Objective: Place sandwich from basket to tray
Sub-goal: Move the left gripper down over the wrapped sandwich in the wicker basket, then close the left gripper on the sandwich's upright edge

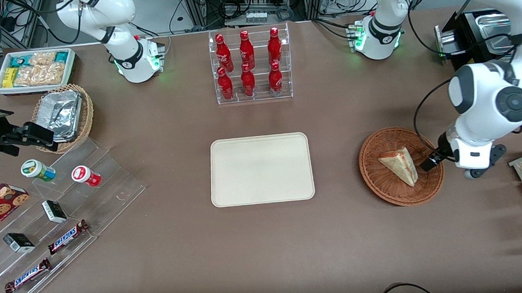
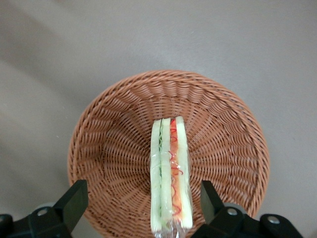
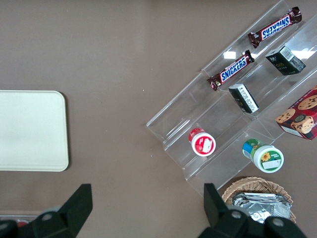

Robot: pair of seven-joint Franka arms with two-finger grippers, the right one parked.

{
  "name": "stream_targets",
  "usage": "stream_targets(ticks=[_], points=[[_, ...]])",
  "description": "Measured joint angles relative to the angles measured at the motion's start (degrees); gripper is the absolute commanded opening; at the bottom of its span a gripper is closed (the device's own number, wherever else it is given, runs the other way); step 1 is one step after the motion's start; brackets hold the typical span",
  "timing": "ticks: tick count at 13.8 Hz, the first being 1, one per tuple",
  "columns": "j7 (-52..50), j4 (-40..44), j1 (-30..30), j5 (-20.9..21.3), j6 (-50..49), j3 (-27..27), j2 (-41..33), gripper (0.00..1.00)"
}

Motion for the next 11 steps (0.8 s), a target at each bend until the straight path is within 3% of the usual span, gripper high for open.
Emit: stream_targets(ticks=[3, 11], points=[[-3.8, -5.7, -0.9, 0.0, 7.5, -0.2, -0.1, 1.0], [-7.1, -8.7, -4.3, 0.0, 10.9, -0.3, 1.1, 1.0]])
